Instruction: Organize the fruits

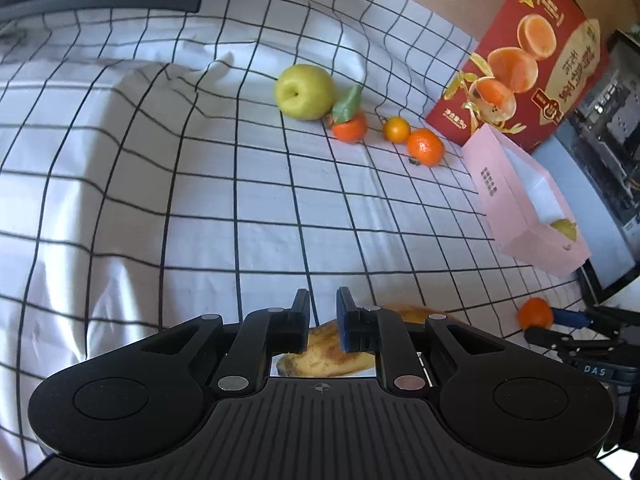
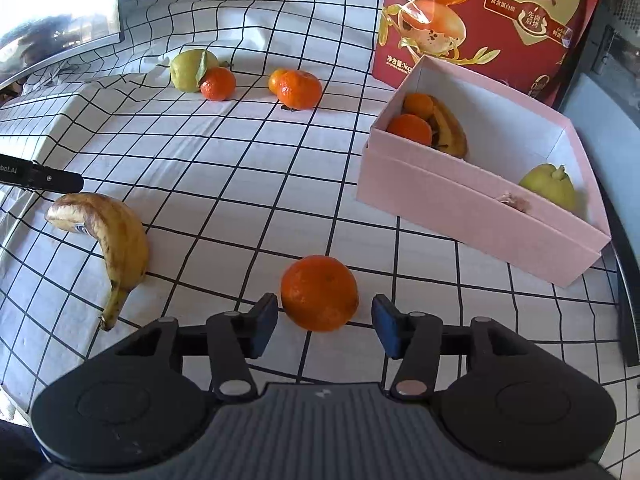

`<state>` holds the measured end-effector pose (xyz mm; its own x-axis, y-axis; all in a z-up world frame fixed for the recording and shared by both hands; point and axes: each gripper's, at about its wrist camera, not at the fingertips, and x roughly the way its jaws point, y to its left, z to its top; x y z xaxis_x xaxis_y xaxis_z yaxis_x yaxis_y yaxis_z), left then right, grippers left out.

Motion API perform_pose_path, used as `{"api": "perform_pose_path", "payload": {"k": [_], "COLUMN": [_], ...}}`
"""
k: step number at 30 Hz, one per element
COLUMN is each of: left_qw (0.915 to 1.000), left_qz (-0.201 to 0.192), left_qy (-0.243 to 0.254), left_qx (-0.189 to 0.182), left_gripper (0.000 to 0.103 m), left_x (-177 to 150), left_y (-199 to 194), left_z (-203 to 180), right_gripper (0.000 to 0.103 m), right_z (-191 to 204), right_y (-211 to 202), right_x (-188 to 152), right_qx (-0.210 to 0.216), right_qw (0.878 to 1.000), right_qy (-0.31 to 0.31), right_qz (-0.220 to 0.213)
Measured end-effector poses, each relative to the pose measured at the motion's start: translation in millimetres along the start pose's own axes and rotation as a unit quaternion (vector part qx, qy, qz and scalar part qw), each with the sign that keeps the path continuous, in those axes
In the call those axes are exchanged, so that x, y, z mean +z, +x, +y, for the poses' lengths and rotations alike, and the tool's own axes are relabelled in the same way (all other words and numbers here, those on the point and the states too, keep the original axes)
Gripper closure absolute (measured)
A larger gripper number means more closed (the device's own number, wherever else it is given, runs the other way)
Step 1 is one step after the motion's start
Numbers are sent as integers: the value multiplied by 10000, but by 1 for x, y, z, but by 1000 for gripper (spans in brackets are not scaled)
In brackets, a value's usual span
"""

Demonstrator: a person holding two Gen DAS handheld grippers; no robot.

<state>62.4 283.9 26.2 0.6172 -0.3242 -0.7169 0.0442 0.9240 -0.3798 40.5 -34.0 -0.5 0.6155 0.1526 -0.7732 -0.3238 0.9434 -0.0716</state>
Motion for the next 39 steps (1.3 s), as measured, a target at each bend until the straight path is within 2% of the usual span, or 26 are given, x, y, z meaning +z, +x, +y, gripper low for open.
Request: {"api": "perform_pose_path", "payload": {"k": [8, 12, 15, 17, 18, 20, 23, 25, 27, 28, 29, 30, 32, 33, 34, 36, 38, 39], "left_qw": [9999, 9998, 9990, 9929, 9858, 9618, 9156, 8849, 8604, 8517, 8466, 8435, 8385, 8390, 8422, 8550, 8663, 8691], "left_qz": [62, 171, 159, -10, -49, 41, 450, 736, 849, 921, 982, 1047, 1162, 1179, 1180, 1186, 1188, 1216], "left_qy": [-111, -1, 408, 1188, 1677, 2736, 3994, 4597, 5022, 5155, 5227, 5267, 5323, 5312, 5261, 5048, 4847, 4787], "left_qx": [-70, -84, -69, -56, -70, -91, 95, 129, 178, 188, 182, 152, 38, 1, -1, 10, 202, 289], "left_gripper": [87, 87, 87, 87, 86, 86, 85, 83, 59, 54, 47, 40, 33, 33, 33, 38, 40, 37], "left_x": [-8, -12, -13, -11, -10, -10, -17, -26, -36, -39, -41, -42, -45, -45, -43, -34, -25, -22], "left_y": [-7, -11, -20, -30, -33, -33, -16, -4, 1, 3, 5, 6, 7, 7, 8, 10, 19, 24], "left_z": [4, 2, -7, -26, -38, -65, -99, -114, -122, -124, -126, -127, -129, -129, -129, -126, -123, -120], "right_gripper": [49, 48, 48, 48, 48, 48, 48, 48, 48, 48, 48, 48, 47, 47, 47, 47, 47, 47], "right_z": [0, 2, 2, 1, 0, -1, -1, -1, -3, -3, -5, -7, -11, -13, -13, -14, -15, -15], "right_y": [-1, -1, -2, -3, -4, -5, -7, -9, -12, -14, -14, -15, -15, -14, -14, -14, -15, -15], "right_x": [0, -1, -1, 0, 1, 1, 1, 0, -2, -4, -5, -7, -11, -13, -15, -17, -19, -19], "right_qx": [13, 37, 34, 20, 18, 12, 1, -11, -51, -75, -98, -121, -135, -141, -151, -162, -141, -127], "right_qw": [10000, 10000, 10000, 10000, 10000, 10000, 10000, 10000, 9999, 9998, 9998, 9997, 9993, 9991, 9989, 9987, 9986, 9985], "right_qy": [-49, -74, -79, -67, -56, -24, -5, 5, 27, 55, 99, 169, 311, 375, 422, 462, 503, 521], "right_qz": [20, 1, -10, -29, -38, -51, -68, -98, -137, -147, -153, -152, -132, -117, -103, -103, -109, -106]}}
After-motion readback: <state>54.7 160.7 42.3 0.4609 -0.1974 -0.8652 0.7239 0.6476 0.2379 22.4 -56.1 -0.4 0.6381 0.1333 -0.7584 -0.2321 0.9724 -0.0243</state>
